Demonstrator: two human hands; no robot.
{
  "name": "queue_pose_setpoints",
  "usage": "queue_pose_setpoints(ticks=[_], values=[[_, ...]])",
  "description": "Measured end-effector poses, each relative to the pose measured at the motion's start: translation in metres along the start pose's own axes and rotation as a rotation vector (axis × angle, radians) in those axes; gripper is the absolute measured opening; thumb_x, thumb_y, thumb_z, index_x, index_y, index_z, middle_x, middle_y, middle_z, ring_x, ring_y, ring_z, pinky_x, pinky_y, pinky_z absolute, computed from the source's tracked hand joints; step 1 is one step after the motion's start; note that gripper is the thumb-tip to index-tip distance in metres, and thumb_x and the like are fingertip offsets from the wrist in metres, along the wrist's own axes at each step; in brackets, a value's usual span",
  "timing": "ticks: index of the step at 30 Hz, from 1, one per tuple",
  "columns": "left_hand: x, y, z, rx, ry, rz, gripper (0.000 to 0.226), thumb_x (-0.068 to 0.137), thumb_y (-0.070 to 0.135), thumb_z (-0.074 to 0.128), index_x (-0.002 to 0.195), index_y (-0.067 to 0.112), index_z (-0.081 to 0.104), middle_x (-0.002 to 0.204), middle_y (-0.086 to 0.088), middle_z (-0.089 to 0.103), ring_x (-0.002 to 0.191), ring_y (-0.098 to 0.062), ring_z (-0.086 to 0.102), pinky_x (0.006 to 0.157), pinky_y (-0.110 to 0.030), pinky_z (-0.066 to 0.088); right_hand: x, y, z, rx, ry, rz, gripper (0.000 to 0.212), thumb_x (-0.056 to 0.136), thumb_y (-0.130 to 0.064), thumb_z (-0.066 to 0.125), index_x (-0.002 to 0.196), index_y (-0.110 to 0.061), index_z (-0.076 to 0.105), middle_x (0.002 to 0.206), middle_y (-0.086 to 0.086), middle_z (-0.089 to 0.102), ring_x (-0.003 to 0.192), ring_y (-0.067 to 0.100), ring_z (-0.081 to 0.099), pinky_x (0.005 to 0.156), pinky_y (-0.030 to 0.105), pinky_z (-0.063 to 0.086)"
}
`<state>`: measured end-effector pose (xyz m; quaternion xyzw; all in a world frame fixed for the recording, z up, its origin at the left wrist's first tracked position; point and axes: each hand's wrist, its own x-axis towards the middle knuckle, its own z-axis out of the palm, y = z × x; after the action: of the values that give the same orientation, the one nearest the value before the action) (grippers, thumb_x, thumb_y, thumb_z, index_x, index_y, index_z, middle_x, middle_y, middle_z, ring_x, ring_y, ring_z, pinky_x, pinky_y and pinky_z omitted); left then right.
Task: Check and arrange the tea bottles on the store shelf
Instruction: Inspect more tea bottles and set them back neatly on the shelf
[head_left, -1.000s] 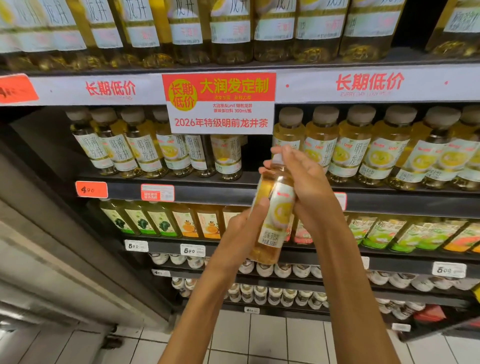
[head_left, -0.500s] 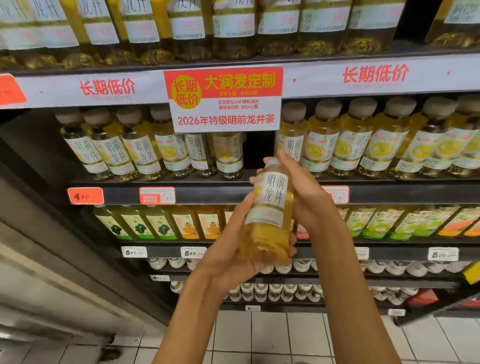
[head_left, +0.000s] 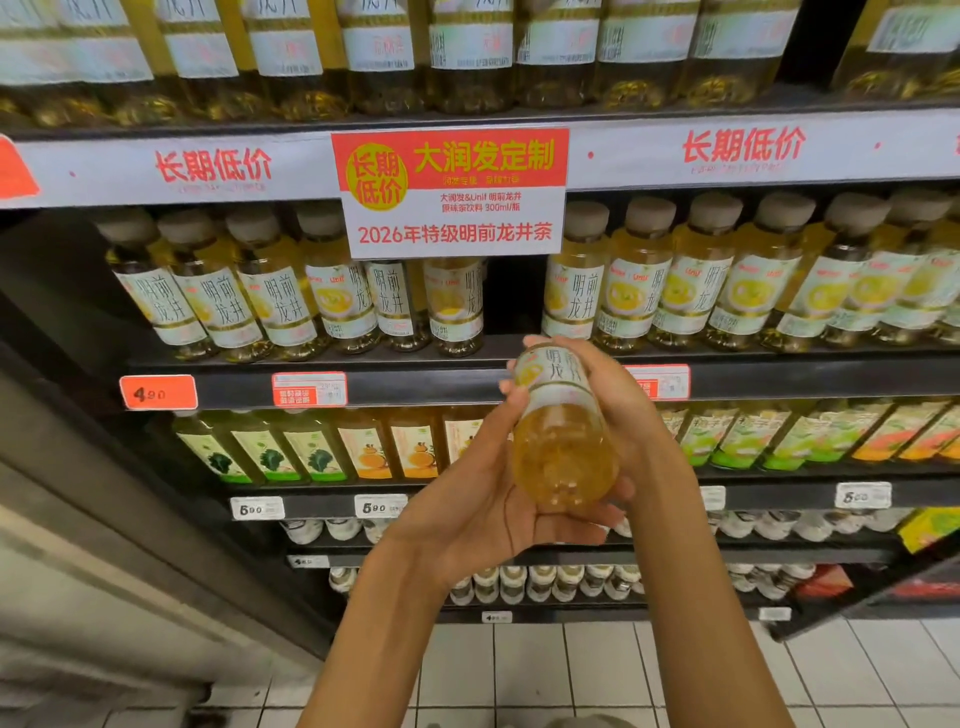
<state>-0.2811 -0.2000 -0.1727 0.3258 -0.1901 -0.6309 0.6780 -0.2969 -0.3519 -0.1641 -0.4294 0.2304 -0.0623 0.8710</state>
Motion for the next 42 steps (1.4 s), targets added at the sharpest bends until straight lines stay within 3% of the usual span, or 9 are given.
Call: queue_pose_setpoints(ticks=[5, 8, 11, 16, 24, 30, 34, 38, 42], values=[[-0.003, 0.001, -0.002, 0.101, 0.027, 0.014, 0.06, 0.081, 0.042, 0.069, 0.127, 0.007, 0.052, 0.113, -0.023, 0.066, 0.099, -0.036, 0.067, 0.086, -0.043, 0.056, -0.008, -0.015, 0.005, -0.049, -0.127, -0.184, 0.025, 0.098, -0.03, 0.046, 0.11, -0.012, 0.06, 0.09, 0.01, 0.073, 0.078, 0.026, 0.072, 0.061, 0.037, 0.06], [0.0, 0.002, -0.007, 0.184, 0.149, 0.072, 0.055, 0.08, 0.031, 0.071, 0.129, 0.014, 0.051, 0.12, -0.016, 0.066, 0.107, -0.033, 0.065, 0.085, -0.041, 0.056, -0.015, -0.016, 0.006, -0.327, -0.073, -0.254, 0.026, 0.098, -0.039, 0.047, 0.11, -0.022, 0.063, 0.097, 0.004, 0.074, 0.089, 0.02, 0.071, 0.075, 0.035, 0.059], [-0.001, 0.005, -0.015, 0.379, 0.272, 0.133, 0.057, 0.076, 0.029, 0.075, 0.128, 0.022, 0.053, 0.122, -0.006, 0.067, 0.112, -0.025, 0.064, 0.091, -0.039, 0.053, -0.023, -0.017, 0.001, -0.51, -0.228, -0.383, 0.034, 0.096, -0.041, 0.049, 0.128, -0.031, 0.055, 0.122, -0.004, 0.066, 0.114, 0.013, 0.061, 0.095, 0.036, 0.05], [-0.008, 0.013, -0.025, 0.555, 0.333, 0.319, 0.058, 0.066, 0.016, 0.084, 0.12, 0.026, 0.063, 0.115, -0.005, 0.07, 0.111, -0.02, 0.064, 0.088, -0.027, 0.052, -0.036, -0.02, -0.003, -0.461, -0.545, -0.537, 0.071, 0.076, 0.003, 0.07, 0.136, -0.027, 0.045, 0.136, 0.007, 0.056, 0.124, 0.028, 0.053, 0.104, 0.042, 0.044], [-0.011, 0.026, -0.015, 0.734, 0.312, 0.525, 0.06, 0.066, 0.002, 0.083, 0.11, 0.038, 0.066, 0.115, 0.004, 0.07, 0.108, -0.01, 0.065, 0.084, -0.014, 0.049, -0.053, -0.025, 0.003, -0.511, -0.691, -0.746, 0.072, 0.06, 0.01, 0.075, 0.121, -0.022, 0.055, 0.125, 0.002, 0.06, 0.122, 0.032, 0.051, 0.099, 0.042, 0.046], [-0.013, 0.019, -0.016, 0.774, 0.274, 0.401, 0.042, 0.063, 0.029, 0.082, 0.104, 0.027, 0.072, 0.107, 0.001, 0.073, 0.104, -0.015, 0.067, 0.085, -0.021, 0.051, -0.048, -0.023, 0.008, -0.377, -0.605, -0.664, 0.07, 0.064, -0.011, 0.083, 0.125, -0.021, 0.048, 0.113, 0.006, 0.06, 0.109, 0.033, 0.059, 0.094, 0.052, 0.048], [-0.009, 0.005, -0.014, 0.704, 0.312, 0.335, 0.058, 0.068, 0.056, 0.075, 0.113, 0.021, 0.066, 0.115, 0.001, 0.07, 0.109, -0.015, 0.065, 0.085, -0.021, 0.051, -0.04, -0.016, 0.009, -0.353, -0.379, -0.644, 0.06, 0.073, -0.016, 0.072, 0.129, -0.018, 0.048, 0.107, 0.003, 0.066, 0.105, 0.03, 0.063, 0.092, 0.045, 0.051], [-0.002, -0.002, -0.008, 0.636, 0.405, 0.334, 0.047, 0.084, 0.062, 0.054, 0.119, 0.031, 0.06, 0.119, 0.007, 0.068, 0.112, -0.01, 0.062, 0.092, -0.027, 0.051, -0.036, -0.015, 0.012, -0.38, -0.164, -0.684, 0.053, 0.08, -0.026, 0.071, 0.129, -0.025, 0.051, 0.115, 0.001, 0.066, 0.109, 0.021, 0.064, 0.087, 0.032, 0.053], [-0.002, -0.003, -0.006, 0.509, 0.328, 0.264, 0.048, 0.078, 0.072, 0.041, 0.112, 0.048, 0.065, 0.115, -0.001, 0.07, 0.105, -0.021, 0.067, 0.091, -0.029, 0.052, -0.035, -0.016, 0.015, -0.174, -0.216, -0.641, 0.039, 0.089, -0.028, 0.055, 0.127, -0.023, 0.05, 0.115, 0.005, 0.066, 0.107, 0.024, 0.065, 0.083, 0.036, 0.056]])
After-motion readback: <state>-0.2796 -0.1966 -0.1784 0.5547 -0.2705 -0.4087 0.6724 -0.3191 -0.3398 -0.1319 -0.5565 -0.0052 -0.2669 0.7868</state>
